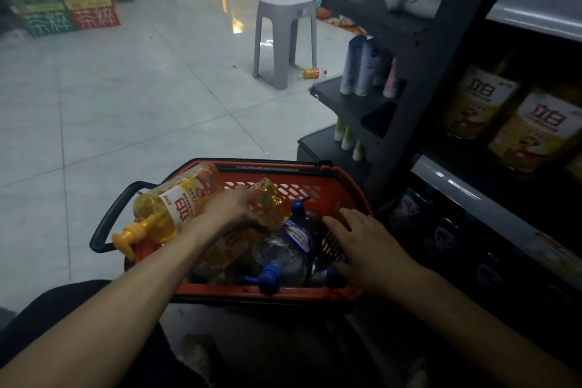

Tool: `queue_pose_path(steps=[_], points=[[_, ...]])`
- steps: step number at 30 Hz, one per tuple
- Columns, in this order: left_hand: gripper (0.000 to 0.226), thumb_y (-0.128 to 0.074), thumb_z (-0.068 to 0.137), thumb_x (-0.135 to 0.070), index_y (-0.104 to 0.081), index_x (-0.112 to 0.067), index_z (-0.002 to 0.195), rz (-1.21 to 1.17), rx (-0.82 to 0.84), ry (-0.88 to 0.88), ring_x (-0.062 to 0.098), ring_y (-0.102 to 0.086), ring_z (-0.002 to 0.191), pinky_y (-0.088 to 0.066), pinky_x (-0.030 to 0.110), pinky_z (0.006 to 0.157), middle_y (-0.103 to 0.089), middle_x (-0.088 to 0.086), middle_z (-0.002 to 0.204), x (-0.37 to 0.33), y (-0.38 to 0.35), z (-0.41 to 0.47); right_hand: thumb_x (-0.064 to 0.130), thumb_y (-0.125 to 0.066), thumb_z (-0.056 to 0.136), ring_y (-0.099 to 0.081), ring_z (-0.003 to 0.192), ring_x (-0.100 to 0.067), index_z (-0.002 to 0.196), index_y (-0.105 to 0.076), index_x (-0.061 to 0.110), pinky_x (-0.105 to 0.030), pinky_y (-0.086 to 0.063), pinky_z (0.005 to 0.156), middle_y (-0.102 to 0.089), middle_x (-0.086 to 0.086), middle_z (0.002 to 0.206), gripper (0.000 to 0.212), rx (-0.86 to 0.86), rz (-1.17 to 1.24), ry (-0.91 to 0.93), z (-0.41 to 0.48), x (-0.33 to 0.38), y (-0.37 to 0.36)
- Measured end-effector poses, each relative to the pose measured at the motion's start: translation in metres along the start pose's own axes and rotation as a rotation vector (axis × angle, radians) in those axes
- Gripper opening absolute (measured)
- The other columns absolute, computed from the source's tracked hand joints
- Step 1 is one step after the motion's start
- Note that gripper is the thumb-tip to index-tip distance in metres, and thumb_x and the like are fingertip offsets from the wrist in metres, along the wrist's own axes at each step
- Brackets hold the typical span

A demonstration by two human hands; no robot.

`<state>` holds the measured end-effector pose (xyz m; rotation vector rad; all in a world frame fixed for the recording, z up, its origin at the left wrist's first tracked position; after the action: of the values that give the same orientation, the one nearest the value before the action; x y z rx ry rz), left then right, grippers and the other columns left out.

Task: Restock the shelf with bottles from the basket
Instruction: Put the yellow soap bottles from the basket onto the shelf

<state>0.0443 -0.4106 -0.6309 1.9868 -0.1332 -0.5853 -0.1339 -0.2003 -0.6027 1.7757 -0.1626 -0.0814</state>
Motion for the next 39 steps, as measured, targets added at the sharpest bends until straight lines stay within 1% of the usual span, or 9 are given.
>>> queue_pose_path(steps=[5, 9, 13, 16, 22, 26, 30, 35, 39], points=[[0.085, -0.096, 0.057, -0.053, -0.047, -0.024, 0.121, 0.007, -0.103, 0.016, 0.020, -0.065, 0.092, -0.059, 0.044, 0.089, -0.063, -0.003, 0.100, -0.008, -0.003, -0.007, 0.048, -0.068, 0.088, -0.029, 0.146, -0.028, 0.158, -0.018, 0.026, -0.043, -0.026, 0.121, -0.029, -0.009, 0.157, 0.090, -0.043, 0.030, -0.021, -0.010, -0.009, -0.005], [0.075, -0.093, 0.064, -0.047, -0.040, -0.029, 0.114, 0.054, -0.227, -0.099, 0.022, -0.063, 0.096, -0.049, 0.053, 0.100, -0.058, -0.007, 0.094, -0.020, -0.012, -0.016, 0.046, -0.070, 0.087, -0.037, 0.142, -0.022, 0.157, -0.021, 0.028, -0.037, -0.034, 0.117, -0.034, -0.001, 0.155, 0.087, -0.104, 0.151, -0.037, -0.019, -0.015, -0.003], [0.090, -0.082, 0.074, -0.055, -0.035, -0.031, 0.146, 0.337, -0.347, -0.281, 0.028, -0.057, 0.118, -0.040, 0.048, 0.101, -0.059, 0.004, 0.128, -0.044, -0.009, -0.030, 0.046, -0.075, 0.084, -0.047, 0.134, -0.016, 0.159, -0.011, 0.035, -0.038, -0.045, 0.110, -0.034, 0.007, 0.154, 0.099, -0.215, 0.389, -0.059, -0.025, -0.021, 0.005], [0.093, -0.080, 0.078, -0.052, -0.029, -0.033, 0.153, 0.483, -0.452, -0.453, 0.028, -0.051, 0.130, -0.038, 0.046, 0.103, -0.053, 0.004, 0.142, -0.073, -0.001, -0.046, 0.046, -0.082, 0.078, -0.050, 0.126, -0.012, 0.159, -0.007, 0.040, -0.034, -0.051, 0.101, -0.035, 0.009, 0.151, 0.110, -0.383, 0.532, -0.055, -0.027, -0.026, 0.016], [0.098, -0.087, 0.073, -0.047, -0.030, -0.035, 0.152, 0.641, -0.568, -0.716, 0.032, -0.050, 0.134, -0.033, 0.055, 0.113, -0.050, 0.008, 0.147, -0.128, 0.005, -0.065, 0.050, -0.085, 0.072, -0.057, 0.112, -0.007, 0.145, -0.038, 0.033, -0.027, -0.055, 0.090, -0.049, 0.010, 0.132, 0.089, -0.558, 0.617, -0.087, -0.032, -0.029, 0.026], [0.110, -0.092, 0.063, -0.051, -0.029, -0.031, 0.151, 0.724, -0.623, -0.864, 0.034, -0.050, 0.135, -0.031, 0.061, 0.114, -0.050, 0.010, 0.147, -0.154, 0.005, -0.073, 0.062, -0.077, 0.068, -0.056, 0.105, -0.003, 0.138, -0.046, 0.030, -0.018, -0.050, 0.083, -0.055, 0.011, 0.124, 0.083, -0.577, 0.670, -0.124, -0.041, -0.036, 0.033], [0.118, -0.101, 0.043, -0.043, -0.041, -0.024, 0.143, 0.572, -0.711, -0.974, 0.035, -0.061, 0.126, -0.045, 0.065, 0.107, -0.062, 0.010, 0.137, -0.167, 0.000, -0.075, 0.051, -0.084, 0.069, -0.061, 0.100, 0.003, 0.129, -0.052, 0.036, -0.016, -0.055, 0.075, -0.063, 0.016, 0.113, 0.070, -0.618, 0.832, -0.179, -0.051, -0.046, 0.028], [0.110, -0.095, 0.063, -0.044, -0.040, -0.025, 0.156, 0.360, -0.777, -0.960, 0.036, -0.045, 0.141, -0.035, 0.058, 0.116, -0.049, 0.014, 0.153, -0.165, -0.017, -0.079, 0.015, -0.089, 0.072, -0.063, 0.092, 0.007, 0.114, -0.053, 0.039, -0.010, -0.053, 0.066, -0.063, 0.012, 0.107, 0.059, -0.592, 1.165, -0.304, -0.062, -0.063, 0.014], [0.084, -0.087, 0.079, -0.039, -0.043, -0.026, 0.149, -0.237, -0.667, -0.710, 0.019, -0.047, 0.126, -0.042, 0.038, 0.104, -0.050, -0.005, 0.139, -0.173, -0.022, -0.089, 0.019, -0.089, 0.071, -0.069, 0.101, -0.014, 0.112, -0.057, 0.036, -0.039, -0.062, 0.083, -0.068, 0.004, 0.114, 0.055, -0.570, 1.507, -0.406, -0.073, -0.080, 0.008]])
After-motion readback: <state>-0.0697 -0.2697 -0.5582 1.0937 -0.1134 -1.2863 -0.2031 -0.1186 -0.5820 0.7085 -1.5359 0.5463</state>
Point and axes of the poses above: each hand's wrist, its own z-axis towards the middle knuckle, its own y-axis out of the back of the hand, x = y × z, the point moved 1 cm from there along z, towards the middle knuckle
